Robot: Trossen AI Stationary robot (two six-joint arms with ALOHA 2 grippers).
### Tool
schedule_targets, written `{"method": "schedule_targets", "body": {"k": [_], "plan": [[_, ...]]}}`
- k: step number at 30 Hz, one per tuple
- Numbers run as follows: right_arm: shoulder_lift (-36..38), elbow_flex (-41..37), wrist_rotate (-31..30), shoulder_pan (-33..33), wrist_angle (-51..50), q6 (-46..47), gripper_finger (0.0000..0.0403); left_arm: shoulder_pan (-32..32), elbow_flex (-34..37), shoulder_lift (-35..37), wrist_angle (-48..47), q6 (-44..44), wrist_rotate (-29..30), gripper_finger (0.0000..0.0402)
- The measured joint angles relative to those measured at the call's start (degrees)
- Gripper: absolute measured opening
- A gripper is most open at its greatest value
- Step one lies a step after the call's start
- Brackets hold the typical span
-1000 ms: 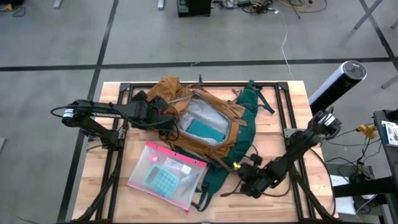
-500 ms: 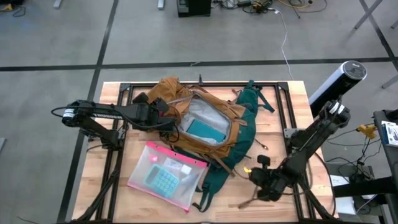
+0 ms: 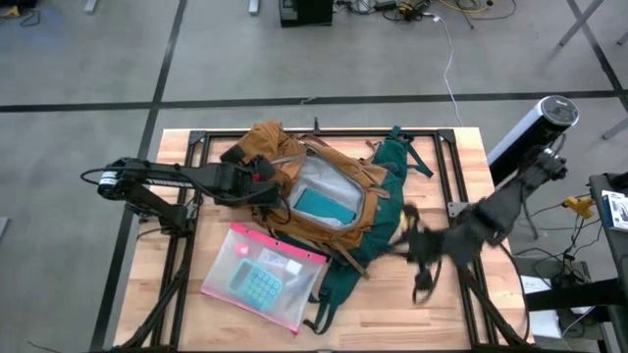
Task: Unpack backpack
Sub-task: Put the charger cable into the brown backpack
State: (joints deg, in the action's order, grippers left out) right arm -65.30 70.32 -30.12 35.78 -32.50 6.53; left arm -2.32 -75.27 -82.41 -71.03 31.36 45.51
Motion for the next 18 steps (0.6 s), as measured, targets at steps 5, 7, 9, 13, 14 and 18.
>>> {"method": "schedule_targets", "body": {"k": [5,7,9,13,14,18], "plan": [[0.0,6.7,0.4,-7.3,6.5,-14.1,0.0002,-1.0,0.0,0.7,1.3,0.0,-1.5,0.0000],[-0.1,7.8,0.5,-10.4,8.8,-17.6,0.0002,-1.8,-0.1,1.4,2.1,-0.1,-1.6,0.0000],[-0.1,8.4,1.2,-13.5,11.1,-20.1,0.0001,-2.7,-0.9,2.0,2.0,-0.1,-1.7,0.0000],[-0.2,9.0,9.4,-20.6,18.0,-21.7,0.0001,-4.5,-4.4,3.6,2.1,-1.6,-1.7,0.0000],[-0.2,9.4,12.4,-22.4,20.0,-21.7,0.0001,-4.8,-5.6,3.8,2.1,-2.2,-1.6,0.0000],[-0.6,12.8,22.4,-27.8,25.8,-20.4,0.0001,-5.3,-10.2,4.2,2.1,-5.1,-1.3,0.0000]]}}
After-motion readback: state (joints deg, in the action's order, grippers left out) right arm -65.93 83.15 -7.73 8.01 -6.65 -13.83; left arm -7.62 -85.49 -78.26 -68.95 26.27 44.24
